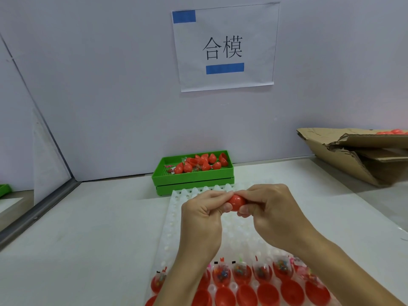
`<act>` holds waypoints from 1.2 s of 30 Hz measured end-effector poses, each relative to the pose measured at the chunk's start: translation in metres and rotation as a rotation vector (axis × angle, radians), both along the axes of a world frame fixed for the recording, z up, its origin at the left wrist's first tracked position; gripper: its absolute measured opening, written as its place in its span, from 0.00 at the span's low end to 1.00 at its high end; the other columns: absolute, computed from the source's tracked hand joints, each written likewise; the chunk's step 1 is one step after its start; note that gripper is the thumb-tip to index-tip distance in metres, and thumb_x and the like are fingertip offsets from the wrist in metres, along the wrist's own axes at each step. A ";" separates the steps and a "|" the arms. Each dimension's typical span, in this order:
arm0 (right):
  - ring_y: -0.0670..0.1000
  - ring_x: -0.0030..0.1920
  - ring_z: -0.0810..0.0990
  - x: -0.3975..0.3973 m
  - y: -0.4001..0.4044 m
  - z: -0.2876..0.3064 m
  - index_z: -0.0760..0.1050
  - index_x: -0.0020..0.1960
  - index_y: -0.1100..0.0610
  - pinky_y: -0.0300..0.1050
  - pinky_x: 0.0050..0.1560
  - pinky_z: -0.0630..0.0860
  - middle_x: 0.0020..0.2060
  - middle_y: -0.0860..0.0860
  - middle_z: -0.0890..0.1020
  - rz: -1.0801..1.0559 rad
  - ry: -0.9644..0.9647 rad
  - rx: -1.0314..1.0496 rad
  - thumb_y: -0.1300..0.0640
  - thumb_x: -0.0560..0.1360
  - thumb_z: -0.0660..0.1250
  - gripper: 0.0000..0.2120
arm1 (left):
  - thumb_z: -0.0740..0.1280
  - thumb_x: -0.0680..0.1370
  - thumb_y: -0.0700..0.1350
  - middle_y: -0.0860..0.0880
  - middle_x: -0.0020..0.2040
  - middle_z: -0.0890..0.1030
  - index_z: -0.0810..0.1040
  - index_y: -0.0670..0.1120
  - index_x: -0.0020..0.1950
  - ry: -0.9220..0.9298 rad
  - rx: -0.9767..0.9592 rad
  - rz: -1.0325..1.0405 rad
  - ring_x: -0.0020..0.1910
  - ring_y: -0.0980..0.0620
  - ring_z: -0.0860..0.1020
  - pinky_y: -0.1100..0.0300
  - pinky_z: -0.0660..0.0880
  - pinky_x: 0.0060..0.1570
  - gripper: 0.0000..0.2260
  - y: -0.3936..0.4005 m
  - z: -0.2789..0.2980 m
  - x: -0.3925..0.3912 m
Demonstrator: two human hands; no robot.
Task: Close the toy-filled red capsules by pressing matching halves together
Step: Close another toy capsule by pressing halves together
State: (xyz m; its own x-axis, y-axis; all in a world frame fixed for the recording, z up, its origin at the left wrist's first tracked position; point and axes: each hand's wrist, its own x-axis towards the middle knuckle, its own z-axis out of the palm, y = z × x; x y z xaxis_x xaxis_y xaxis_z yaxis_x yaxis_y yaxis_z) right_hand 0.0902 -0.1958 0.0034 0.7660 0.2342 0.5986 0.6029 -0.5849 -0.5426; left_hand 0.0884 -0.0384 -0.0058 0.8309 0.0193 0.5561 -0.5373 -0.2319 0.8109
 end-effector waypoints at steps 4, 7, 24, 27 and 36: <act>0.48 0.37 0.79 0.001 0.003 -0.003 0.86 0.48 0.59 0.40 0.39 0.77 0.34 0.51 0.83 0.002 -0.014 -0.039 0.73 0.73 0.69 0.12 | 0.70 0.73 0.27 0.55 0.43 0.85 0.86 0.44 0.52 -0.007 0.041 -0.004 0.45 0.61 0.81 0.72 0.76 0.46 0.15 0.002 0.000 0.001; 0.47 0.36 0.80 0.001 0.005 -0.004 0.86 0.49 0.60 0.37 0.40 0.78 0.34 0.52 0.84 0.005 -0.023 -0.009 0.74 0.73 0.68 0.14 | 0.70 0.73 0.27 0.53 0.43 0.84 0.86 0.42 0.51 -0.009 0.038 0.001 0.45 0.61 0.81 0.72 0.77 0.46 0.13 0.002 0.000 0.001; 0.50 0.42 0.85 0.004 0.001 0.001 0.82 0.59 0.50 0.42 0.46 0.82 0.41 0.48 0.87 0.084 0.153 0.363 0.70 0.75 0.71 0.19 | 0.74 0.74 0.37 0.53 0.49 0.86 0.81 0.51 0.60 0.136 -0.086 -0.116 0.50 0.59 0.82 0.71 0.76 0.46 0.16 0.005 0.019 -0.006; 0.50 0.43 0.86 0.001 0.001 0.003 0.80 0.60 0.48 0.43 0.48 0.83 0.42 0.49 0.87 0.096 0.198 0.395 0.67 0.75 0.72 0.20 | 0.73 0.75 0.37 0.54 0.49 0.86 0.82 0.50 0.59 0.158 -0.081 -0.113 0.51 0.59 0.83 0.68 0.78 0.50 0.15 0.007 0.019 -0.006; 0.52 0.43 0.87 0.000 0.005 0.004 0.81 0.55 0.56 0.42 0.47 0.83 0.43 0.51 0.88 0.149 0.285 0.536 0.67 0.75 0.72 0.11 | 0.73 0.76 0.39 0.51 0.48 0.86 0.82 0.50 0.55 0.210 -0.162 -0.109 0.51 0.52 0.84 0.56 0.80 0.55 0.10 0.010 0.015 -0.002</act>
State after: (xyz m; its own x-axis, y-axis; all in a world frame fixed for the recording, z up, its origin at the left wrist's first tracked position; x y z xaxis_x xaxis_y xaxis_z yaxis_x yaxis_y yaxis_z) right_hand 0.0906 -0.1912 0.0074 0.8951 0.0748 0.4395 0.4454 -0.1071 -0.8889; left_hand 0.0863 -0.0279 0.0088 0.9296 -0.0016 0.3686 -0.3684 -0.0402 0.9288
